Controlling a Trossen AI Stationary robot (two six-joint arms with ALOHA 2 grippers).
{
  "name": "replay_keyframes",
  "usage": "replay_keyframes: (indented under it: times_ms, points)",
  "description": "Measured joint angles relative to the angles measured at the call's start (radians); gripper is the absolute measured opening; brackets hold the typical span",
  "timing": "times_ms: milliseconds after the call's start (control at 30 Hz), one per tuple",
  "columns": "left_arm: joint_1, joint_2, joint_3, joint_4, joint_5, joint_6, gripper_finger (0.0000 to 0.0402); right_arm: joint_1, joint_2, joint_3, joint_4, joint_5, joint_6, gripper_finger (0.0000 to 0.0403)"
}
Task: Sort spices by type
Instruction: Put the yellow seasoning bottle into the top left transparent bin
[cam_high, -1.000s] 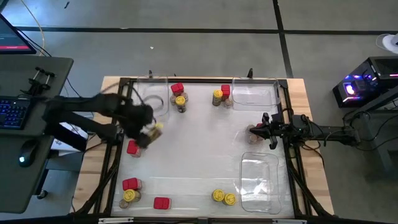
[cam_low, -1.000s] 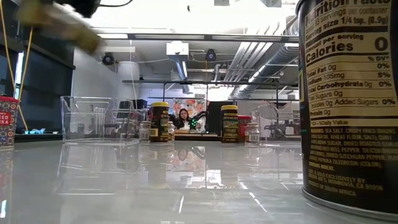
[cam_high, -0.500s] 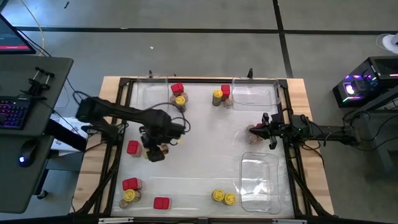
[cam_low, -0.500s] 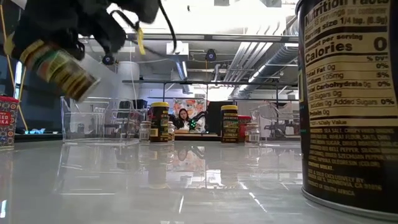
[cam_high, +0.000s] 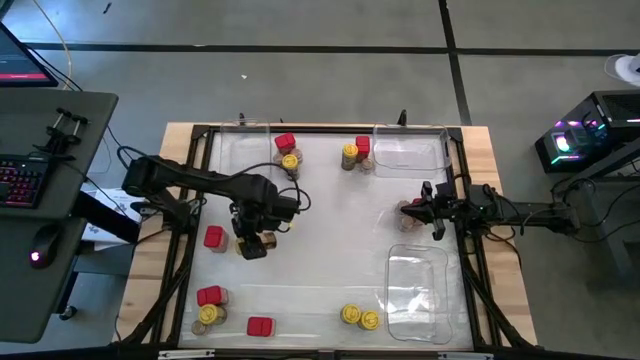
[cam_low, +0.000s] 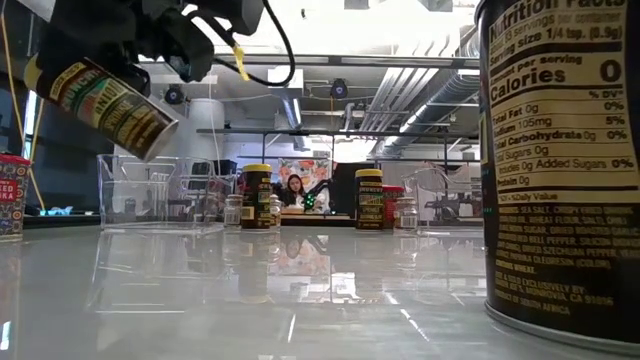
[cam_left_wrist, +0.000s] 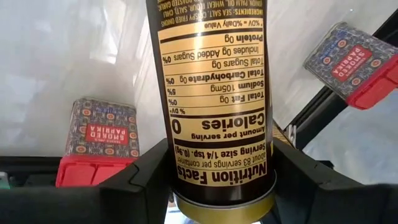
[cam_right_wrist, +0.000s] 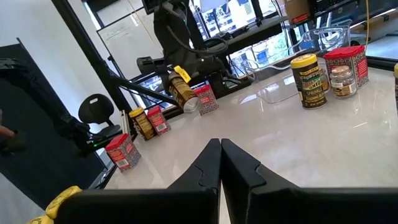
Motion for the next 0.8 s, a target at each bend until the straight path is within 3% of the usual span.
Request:
replay_keyframes:
  times_ms: [133, 267, 400, 500, 567, 633, 800]
  points:
    - [0.0, -0.002, 0.0, -0.002, 0.0, -0.011, 0.019, 0.0, 0.0, 0.0, 0.034, 0.016, -0.022, 0.0001]
    - [-0.001, -0.002, 0.0, 0.002, 0.001, -0.026, 0.0191, 0.0, -0.001, 0.0, 0.172, 0.07, 0.213, 0.0001]
    - [-0.001, -0.002, 0.0, 0.005, 0.001, -0.018, 0.019, -0.001, 0.008, 0.0, 0.391, 0.329, 0.473, 0.0001]
    - [0.002, -0.002, 0.0, 0.025, 0.001, -0.017, 0.0191, -0.002, 0.018, 0.0, 0.458, 0.52, 0.524, 0.0001]
    - [0.003, -0.002, 0.0, 0.043, 0.001, -0.017, 0.0191, -0.002, 0.053, 0.004, 0.532, 0.506, 0.543, 0.0001]
    - [0.007, -0.002, 0.0, 0.057, 0.001, -0.008, 0.0192, 0.002, 0.129, 0.051, 0.551, 0.427, 0.547, 0.0001]
    - [0.045, -0.002, 0.008, 0.076, 0.004, 0.029, 0.0192, 0.016, 0.417, 0.283, 0.405, 0.292, 0.487, 0.0002]
